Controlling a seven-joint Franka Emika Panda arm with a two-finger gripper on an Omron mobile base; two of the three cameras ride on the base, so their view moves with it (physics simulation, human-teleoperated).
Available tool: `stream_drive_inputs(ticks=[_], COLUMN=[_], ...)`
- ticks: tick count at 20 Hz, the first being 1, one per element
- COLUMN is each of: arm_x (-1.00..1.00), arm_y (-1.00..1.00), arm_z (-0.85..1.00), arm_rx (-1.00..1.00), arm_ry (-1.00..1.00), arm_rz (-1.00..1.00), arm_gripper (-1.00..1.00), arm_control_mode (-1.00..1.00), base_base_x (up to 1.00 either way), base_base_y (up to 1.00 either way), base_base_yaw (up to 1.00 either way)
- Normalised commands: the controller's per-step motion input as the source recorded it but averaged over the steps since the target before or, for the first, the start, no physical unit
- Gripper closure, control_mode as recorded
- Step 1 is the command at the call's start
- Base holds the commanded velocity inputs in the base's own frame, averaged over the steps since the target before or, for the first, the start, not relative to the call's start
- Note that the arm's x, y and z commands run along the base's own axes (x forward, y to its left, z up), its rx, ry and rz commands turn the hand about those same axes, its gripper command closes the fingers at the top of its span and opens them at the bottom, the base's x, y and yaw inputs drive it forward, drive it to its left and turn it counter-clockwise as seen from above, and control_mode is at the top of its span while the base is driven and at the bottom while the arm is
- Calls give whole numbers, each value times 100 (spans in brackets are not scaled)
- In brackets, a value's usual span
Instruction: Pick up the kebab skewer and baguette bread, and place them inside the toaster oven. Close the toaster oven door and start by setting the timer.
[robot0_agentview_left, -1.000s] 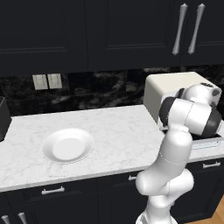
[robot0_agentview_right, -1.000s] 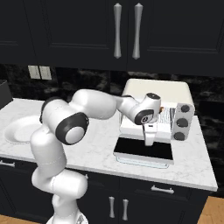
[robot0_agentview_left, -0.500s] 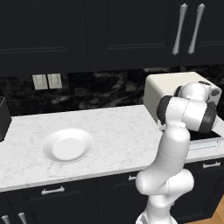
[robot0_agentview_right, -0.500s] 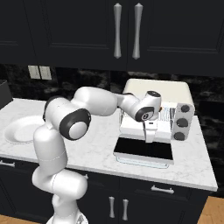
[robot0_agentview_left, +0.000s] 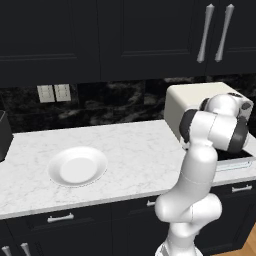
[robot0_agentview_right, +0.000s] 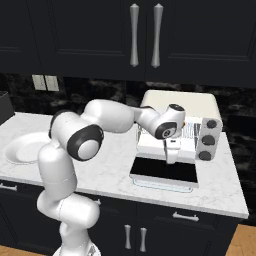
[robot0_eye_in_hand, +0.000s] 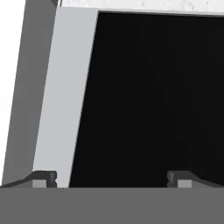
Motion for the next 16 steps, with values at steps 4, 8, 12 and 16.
stream_drive_inputs(ticks=[4, 8, 12, 16], arm_x=[-68, -88, -96, -99], arm_y=[-6, -11, 0, 1], arm_z=[0, 7, 19, 5], arm_rx=[-1, 0, -2, -2], arm_ry=[0, 0, 0, 0], arm_rz=[2, 11, 31, 45], arm_gripper=[-100, -100, -100, -100], arm_control_mode=[-100, -100, -100, -100], base_base_x=[0, 0, 0, 0], base_base_y=[0, 0, 0, 0], base_base_yaw=[0, 0, 0, 0])
